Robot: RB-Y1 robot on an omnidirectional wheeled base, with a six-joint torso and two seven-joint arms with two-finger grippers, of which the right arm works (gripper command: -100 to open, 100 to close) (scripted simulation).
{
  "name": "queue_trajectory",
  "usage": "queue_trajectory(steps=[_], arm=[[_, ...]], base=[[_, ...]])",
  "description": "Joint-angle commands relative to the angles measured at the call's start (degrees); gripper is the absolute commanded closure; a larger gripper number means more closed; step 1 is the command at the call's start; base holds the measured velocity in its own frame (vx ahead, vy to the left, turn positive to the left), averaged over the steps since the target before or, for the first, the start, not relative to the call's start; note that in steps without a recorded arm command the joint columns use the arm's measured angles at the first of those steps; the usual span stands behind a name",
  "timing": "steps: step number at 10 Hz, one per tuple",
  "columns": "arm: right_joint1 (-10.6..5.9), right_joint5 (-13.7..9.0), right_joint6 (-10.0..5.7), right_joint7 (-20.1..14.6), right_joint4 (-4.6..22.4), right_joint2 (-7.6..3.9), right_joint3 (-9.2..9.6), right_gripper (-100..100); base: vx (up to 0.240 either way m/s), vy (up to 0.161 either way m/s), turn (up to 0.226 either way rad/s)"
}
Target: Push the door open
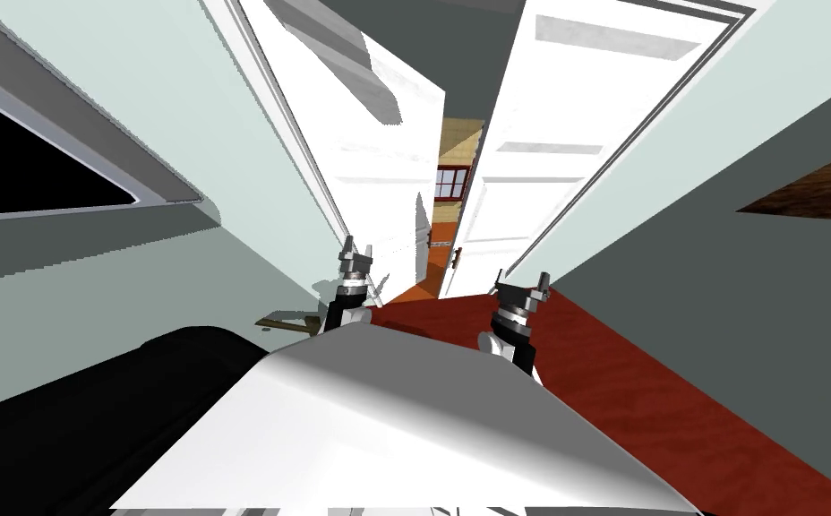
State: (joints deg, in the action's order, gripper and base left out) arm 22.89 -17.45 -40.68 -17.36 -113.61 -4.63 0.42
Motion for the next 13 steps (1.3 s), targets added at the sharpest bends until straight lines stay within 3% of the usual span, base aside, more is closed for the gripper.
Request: queue_trajectory(steps=[1, 13], arm=[[-0.74, -1.0, -0.3, -1.2, 1.9, -0.17, -0.43, -100], [-5.11, -8.7, -3.86, -10.2, 16.6, -0.6, -2.89, -100]], base=[[0.023, -0.106, 0.198], [0.028, -0.1, 0.207]])
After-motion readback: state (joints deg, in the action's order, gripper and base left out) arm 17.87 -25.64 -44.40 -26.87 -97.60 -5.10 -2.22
